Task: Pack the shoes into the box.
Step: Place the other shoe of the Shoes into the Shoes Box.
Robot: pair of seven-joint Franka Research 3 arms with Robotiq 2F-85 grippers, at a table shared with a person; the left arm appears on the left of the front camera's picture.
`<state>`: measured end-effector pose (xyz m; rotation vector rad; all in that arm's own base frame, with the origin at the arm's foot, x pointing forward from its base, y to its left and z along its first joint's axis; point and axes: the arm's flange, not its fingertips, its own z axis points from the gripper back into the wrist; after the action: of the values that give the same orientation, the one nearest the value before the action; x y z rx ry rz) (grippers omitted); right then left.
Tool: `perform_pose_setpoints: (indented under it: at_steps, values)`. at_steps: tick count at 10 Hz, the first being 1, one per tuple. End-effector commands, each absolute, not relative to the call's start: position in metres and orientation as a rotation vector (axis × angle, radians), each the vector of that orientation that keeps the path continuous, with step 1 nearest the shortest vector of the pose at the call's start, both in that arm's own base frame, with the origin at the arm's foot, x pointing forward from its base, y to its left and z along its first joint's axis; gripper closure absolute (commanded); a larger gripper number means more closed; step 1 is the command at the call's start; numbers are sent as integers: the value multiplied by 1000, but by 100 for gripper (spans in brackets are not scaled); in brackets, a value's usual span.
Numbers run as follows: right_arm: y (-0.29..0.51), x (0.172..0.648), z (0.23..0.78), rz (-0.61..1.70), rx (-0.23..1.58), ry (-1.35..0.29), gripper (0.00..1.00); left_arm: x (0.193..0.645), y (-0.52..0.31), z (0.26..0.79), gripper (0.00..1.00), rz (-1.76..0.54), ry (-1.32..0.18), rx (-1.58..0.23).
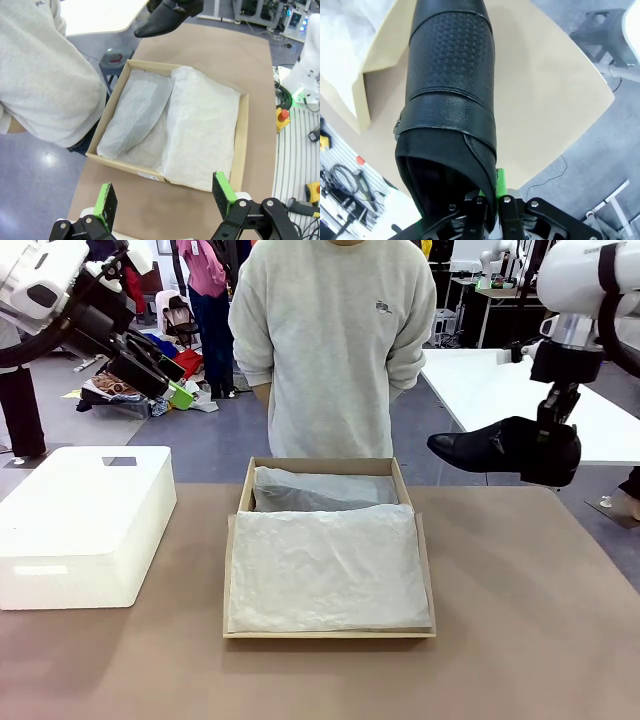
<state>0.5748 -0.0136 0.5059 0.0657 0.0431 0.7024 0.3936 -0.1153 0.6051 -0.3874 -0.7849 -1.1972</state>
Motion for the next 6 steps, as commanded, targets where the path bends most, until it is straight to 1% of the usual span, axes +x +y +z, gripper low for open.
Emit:
perform_pose_setpoints:
  at_steps: [1,2,3,4,6]
  values:
    - [-5,576,519,633,62,15,100,394,-115,606,0,-1201,-798,-406]
    - [-4,573,521,642,60,7,100,394,-115,606,0,-1201,-798,-406]
    - [-8,574,518,730,67,-22,100,394,-115,606,0,-1201,-798,-406]
    - [-5,575,512,663,61,33,100,394,-115,606,0,-1201,-798,-406]
    - [-5,575,512,663,61,33,100,394,-115,606,0,-1201,-798,-406]
